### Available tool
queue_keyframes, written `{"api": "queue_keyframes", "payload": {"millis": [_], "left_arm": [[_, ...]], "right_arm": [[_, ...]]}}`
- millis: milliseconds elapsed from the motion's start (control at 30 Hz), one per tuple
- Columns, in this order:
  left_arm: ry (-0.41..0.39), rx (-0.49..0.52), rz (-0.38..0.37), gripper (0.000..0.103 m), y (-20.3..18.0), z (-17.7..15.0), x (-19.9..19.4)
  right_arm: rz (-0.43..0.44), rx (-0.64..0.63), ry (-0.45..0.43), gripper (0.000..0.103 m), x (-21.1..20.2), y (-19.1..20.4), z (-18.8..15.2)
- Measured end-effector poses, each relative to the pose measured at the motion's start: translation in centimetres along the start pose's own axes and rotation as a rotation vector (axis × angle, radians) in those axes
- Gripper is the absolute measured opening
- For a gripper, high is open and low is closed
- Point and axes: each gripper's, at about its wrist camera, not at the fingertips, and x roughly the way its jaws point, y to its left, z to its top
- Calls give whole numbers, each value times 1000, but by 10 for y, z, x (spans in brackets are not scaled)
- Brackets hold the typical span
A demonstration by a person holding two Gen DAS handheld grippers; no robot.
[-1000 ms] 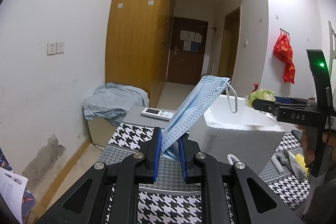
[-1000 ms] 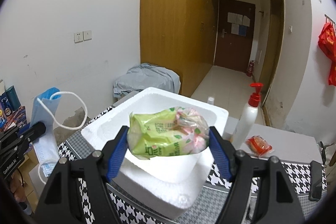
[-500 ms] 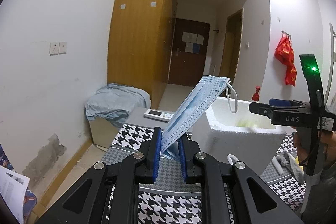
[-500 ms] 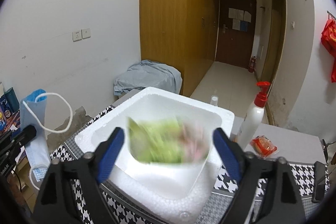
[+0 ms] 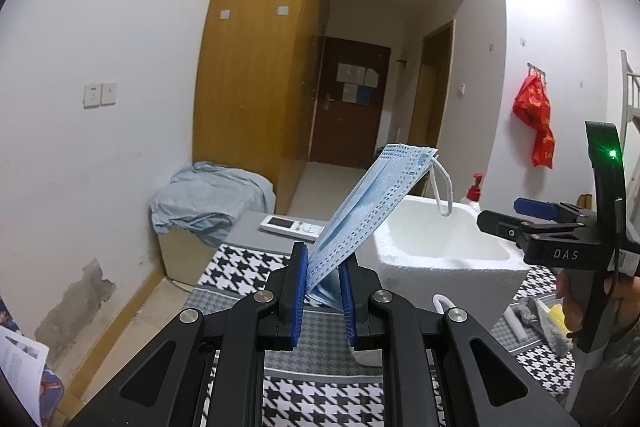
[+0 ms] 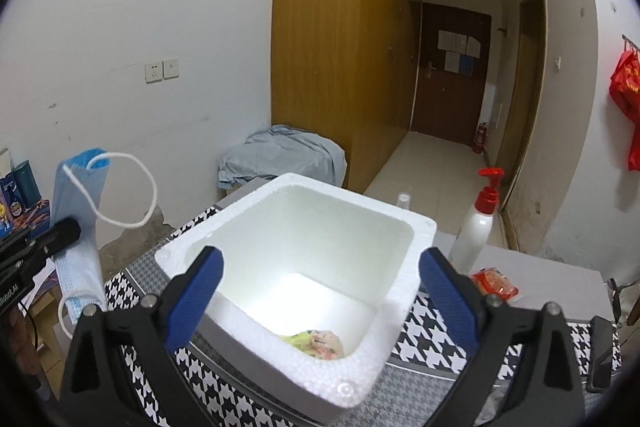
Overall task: Organize soft objects
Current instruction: 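Lower the green bag into the white foam box and open the right tool, then move the blue mask over the foam box and open the left tool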
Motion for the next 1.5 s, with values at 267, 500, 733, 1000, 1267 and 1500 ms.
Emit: {"api": "queue_keyframes", "payload": {"millis": [267,500,733,1000,1267,1500], "left_arm": [[6,13,-38,17,-7,13,7],[7,19,-64,17,-15,21,18],[27,16,-91,17,-20,26,28],[36,44,-115,17,-33,37,40],[64,58,-146,17,-44,46,58],[89,63,-161,17,-56,46,69]], "right_arm": [[-6,4,-12,100,-8,-4,-2],[-13,10,-15,100,-17,-11,-8],[-18,20,-22,101,-24,-18,-16],[-29,41,-32,101,-32,-24,-25],[-67,47,-46,101,-48,-32,-39],[-89,66,-19,101,-47,-43,-52]]}}
